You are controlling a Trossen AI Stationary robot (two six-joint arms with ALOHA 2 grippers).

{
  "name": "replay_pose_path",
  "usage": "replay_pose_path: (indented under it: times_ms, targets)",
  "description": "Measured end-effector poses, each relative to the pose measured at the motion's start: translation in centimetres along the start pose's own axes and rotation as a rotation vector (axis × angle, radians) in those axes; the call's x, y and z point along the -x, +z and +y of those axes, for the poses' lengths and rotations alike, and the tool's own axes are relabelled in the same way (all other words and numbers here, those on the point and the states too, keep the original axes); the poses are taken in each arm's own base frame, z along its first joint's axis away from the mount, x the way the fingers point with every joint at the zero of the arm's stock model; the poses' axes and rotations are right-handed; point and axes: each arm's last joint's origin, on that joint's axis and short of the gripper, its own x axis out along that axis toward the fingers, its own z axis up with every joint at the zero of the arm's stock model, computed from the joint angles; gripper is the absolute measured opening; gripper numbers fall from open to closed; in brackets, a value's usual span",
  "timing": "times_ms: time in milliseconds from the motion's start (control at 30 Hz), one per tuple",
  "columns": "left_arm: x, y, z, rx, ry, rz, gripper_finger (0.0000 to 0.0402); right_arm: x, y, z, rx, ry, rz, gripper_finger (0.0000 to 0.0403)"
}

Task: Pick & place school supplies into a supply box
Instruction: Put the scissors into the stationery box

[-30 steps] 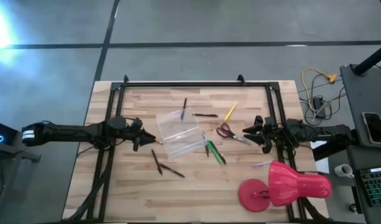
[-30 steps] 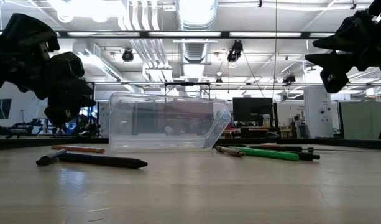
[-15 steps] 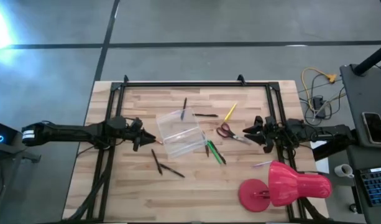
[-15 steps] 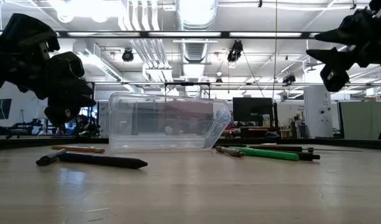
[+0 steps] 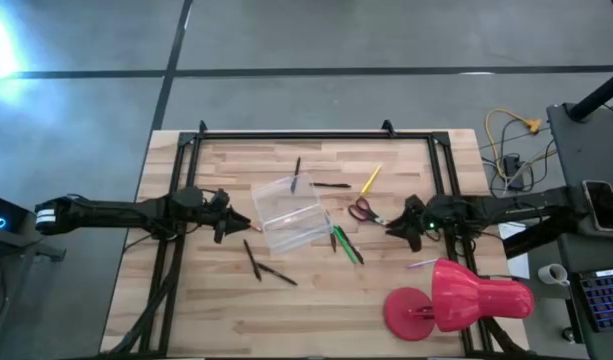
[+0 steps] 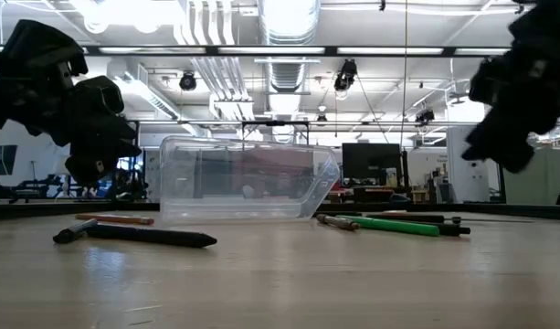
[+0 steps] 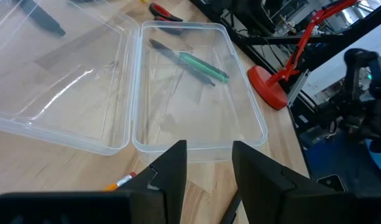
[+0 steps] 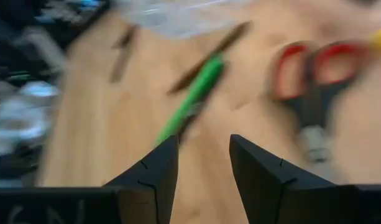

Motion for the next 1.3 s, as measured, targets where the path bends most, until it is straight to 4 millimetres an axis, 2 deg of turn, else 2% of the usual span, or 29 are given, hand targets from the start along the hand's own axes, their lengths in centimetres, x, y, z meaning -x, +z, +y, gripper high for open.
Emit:
replay_pose_path:
  times_ms: [67,233,333,400,567,733,867,1000,1233,1300]
  targets:
    - [0.0,0.0,0.0,0.0,0.0,0.0,0.0114,-0.1,1.2,0.8,0.047,-0.049,-0.005,0.0137]
    - [0.0,0.0,0.0,0.0,0.0,0.0,0.0114,-1.1,3.2,2.7,0.094,-0.016,0.066,0.0137]
    - [0.0,0.0,0.0,0.0,0.0,0.0,0.0114,-2.6,4.0,2.4,0.13,-0.239,0.028,0.0137]
    - [0.0,0.0,0.0,0.0,0.0,-0.001,0.0114,-3.9,4.6,1.8,0.136,-0.375,0.04,0.0137]
    - [0.0,0.0,0.0,0.0,0.0,0.0,0.0114,-8.1,5.4,0.3,0.132,-0.539,0.192,0.0143]
    - [0.0,0.0,0.0,0.0,0.0,0.0,0.0114,-12.4,5.8,-0.2,0.184,-0.622,0.385,0.0172]
    - [0.0,0.0,0.0,0.0,0.0,0.0,0.0114,-14.8,6.2,-0.3,0.233,-0.674,0.449,0.0181]
    - [0.0,0.0,0.0,0.0,0.0,0.0,0.0114,-16.1,6.7,-1.1,0.222,-0.696,0.503,0.0161]
    - [0.0,0.0,0.0,0.0,0.0,0.0,0.0114,-16.4,8.1,-2.7,0.233,-0.685,0.543,0.006]
    - [0.0,0.0,0.0,0.0,0.0,0.0,0.0114,-16.3,8.6,-3.3,0.237,-0.683,0.546,0.0058]
